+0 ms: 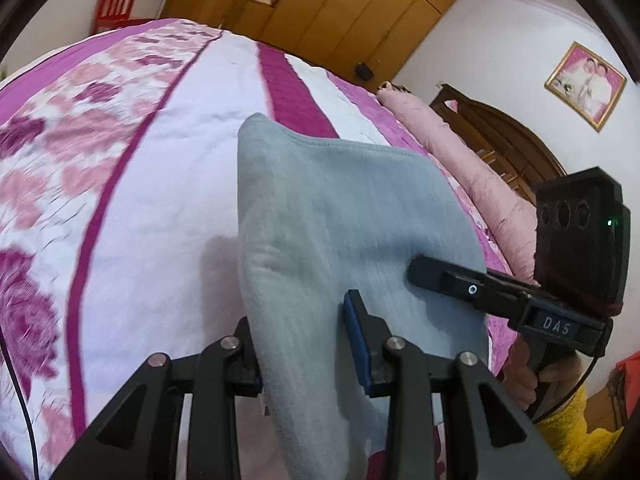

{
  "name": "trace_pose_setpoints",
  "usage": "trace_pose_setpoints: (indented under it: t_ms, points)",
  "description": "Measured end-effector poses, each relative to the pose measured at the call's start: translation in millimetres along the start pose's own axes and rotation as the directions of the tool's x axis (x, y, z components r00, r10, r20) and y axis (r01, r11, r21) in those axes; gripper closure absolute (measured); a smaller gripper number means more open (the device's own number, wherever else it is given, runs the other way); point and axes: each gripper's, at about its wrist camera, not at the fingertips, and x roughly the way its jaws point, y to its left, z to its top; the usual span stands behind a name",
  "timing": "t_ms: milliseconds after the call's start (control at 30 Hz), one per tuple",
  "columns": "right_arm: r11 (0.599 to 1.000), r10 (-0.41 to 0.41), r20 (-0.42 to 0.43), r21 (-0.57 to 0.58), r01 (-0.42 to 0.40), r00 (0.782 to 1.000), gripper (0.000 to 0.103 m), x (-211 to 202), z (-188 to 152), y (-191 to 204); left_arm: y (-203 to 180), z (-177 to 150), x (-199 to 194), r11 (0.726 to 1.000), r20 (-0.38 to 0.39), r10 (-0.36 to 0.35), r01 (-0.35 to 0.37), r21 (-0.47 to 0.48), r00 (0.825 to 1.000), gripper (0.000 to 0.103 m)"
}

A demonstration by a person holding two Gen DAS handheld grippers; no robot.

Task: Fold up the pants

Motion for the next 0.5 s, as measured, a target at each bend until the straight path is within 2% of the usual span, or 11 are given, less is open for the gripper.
trace_pose_setpoints:
  t_ms: [300, 500]
  points:
    - [0.993, -0.098, -0.017, -0.072, 0.097, 0.995, 0.079, 7.8, 20.2, -50.9, -26.5, 24.7, 61.4, 0.999, -0.033, -0.002, 0.004, 0.051, 0.999, 0.069]
    - [0.984, -0.164, -0.064, -0.074, 0.159, 0.984, 0.078, 33.4, 19.5, -84.8, -36.4, 30.1, 107.6, 0.989, -0.074, 0.067, -0.056, 0.139, 0.995, 0.069]
